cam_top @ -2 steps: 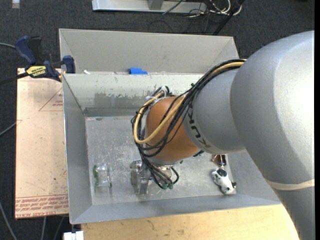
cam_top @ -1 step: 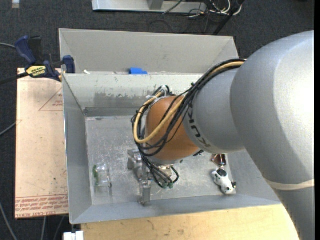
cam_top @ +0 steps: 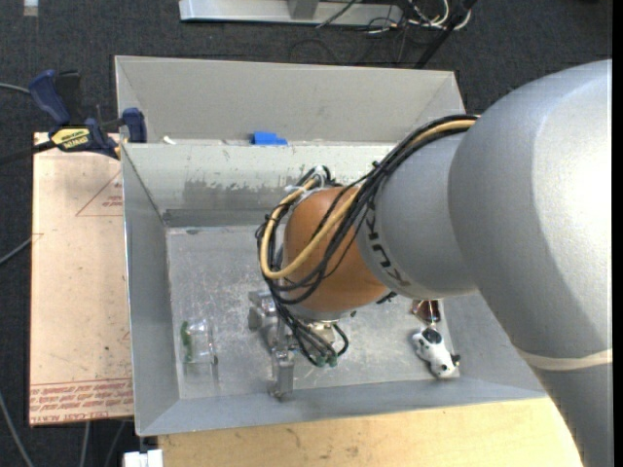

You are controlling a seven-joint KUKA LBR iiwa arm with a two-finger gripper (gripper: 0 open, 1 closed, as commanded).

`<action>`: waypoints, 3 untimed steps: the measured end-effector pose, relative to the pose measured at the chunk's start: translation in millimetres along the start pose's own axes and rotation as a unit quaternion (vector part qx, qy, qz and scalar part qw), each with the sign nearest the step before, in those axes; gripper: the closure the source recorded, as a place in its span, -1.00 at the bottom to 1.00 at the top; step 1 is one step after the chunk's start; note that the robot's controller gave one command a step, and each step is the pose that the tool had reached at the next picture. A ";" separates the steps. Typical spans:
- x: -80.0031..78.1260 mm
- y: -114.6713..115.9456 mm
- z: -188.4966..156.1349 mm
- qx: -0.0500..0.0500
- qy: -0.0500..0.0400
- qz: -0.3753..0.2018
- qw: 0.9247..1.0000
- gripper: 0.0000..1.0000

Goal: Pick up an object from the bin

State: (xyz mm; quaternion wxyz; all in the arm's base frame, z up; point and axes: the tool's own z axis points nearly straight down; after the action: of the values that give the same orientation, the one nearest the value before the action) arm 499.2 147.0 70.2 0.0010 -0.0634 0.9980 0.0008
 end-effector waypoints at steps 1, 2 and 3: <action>6.1 -9.2 -39.5 0.000 0.003 -0.044 0.999 -1.00; -3.0 -12.5 -106.5 0.000 0.002 -0.094 0.996 -1.00; -16.7 -29.2 -87.4 0.000 -0.006 -0.110 0.994 -1.00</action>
Offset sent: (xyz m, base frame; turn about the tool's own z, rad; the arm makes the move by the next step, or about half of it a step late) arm 0.0161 -0.0156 0.1891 -0.3067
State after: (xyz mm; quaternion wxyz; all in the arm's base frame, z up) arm 519.2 120.0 157.6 0.0073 -0.1730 0.9849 0.0008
